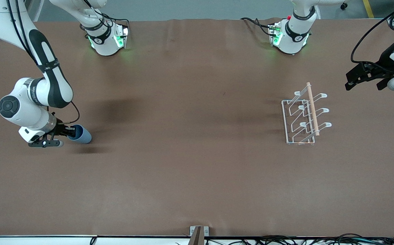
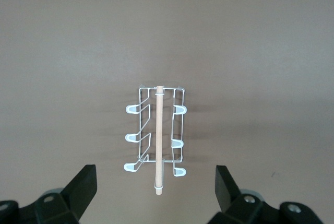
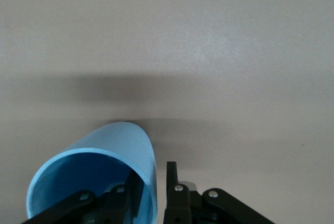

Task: Hang cup on cup holder
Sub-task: 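Carry the blue cup with the right gripper toward the table middle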

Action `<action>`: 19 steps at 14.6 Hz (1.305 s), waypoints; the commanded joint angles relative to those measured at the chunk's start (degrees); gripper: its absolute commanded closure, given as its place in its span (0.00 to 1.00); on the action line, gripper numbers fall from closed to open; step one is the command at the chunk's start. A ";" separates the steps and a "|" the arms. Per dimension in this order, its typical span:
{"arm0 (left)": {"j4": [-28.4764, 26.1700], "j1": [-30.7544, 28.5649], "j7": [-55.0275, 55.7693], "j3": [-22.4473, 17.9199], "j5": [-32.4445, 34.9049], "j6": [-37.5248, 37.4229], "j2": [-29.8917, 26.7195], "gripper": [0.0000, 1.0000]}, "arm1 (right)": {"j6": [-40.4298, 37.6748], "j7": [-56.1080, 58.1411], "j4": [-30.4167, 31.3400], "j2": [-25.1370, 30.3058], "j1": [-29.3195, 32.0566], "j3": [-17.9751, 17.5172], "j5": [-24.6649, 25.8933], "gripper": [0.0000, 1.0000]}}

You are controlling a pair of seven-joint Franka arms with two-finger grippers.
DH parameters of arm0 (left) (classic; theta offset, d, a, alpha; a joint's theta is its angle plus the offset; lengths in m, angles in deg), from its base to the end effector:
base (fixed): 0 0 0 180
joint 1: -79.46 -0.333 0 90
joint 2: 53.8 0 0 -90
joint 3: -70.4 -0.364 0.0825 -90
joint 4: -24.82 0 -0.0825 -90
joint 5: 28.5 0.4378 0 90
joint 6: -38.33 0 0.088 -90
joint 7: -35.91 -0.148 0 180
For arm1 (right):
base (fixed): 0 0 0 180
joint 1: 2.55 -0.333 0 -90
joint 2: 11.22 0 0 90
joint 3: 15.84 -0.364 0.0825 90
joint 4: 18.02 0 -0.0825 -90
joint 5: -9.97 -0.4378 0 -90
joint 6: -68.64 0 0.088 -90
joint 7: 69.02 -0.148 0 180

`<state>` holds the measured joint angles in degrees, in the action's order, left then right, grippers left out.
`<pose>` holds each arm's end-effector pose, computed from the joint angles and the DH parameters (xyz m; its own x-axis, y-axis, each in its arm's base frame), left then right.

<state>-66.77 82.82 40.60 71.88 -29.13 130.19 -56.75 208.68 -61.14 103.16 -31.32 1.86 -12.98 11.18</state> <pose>0.5933 -0.0522 0.6508 0.9985 -0.0022 0.0552 -0.0030 -0.9999 0.0142 0.6205 -0.0800 0.2069 0.9992 0.0295 -0.0256 0.0302 -0.9992 0.0271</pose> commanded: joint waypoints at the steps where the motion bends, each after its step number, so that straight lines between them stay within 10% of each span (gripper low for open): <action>1: 0.09 0.15 0.32 -0.17 0.19 -0.46 -0.39 0.00 | -1.16 -0.94 -1.47 -0.12 0.51 -0.57 0.02 0.86; 2: 0.01 0.06 0.32 -0.17 0.19 -0.46 -0.39 0.00 | -2.21 -1.03 -2.00 -0.03 0.60 -0.66 -0.16 0.99; 13: 0.18 0.15 0.32 -0.08 0.19 -0.46 -0.39 0.00 | -25.23 -0.24 -15.09 5.59 -0.63 -0.84 -4.64 1.00; 19: 0.36 0.24 -1.17 0.01 0.19 -0.46 -0.39 0.00 | -28.85 -0.93 -15.71 10.60 -3.25 -2.59 -27.91 1.00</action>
<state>-66.73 82.85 40.35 71.90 -29.13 130.19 -56.75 180.06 -61.40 86.64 -22.07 0.09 -14.93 -11.76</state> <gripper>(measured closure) 0.000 0.952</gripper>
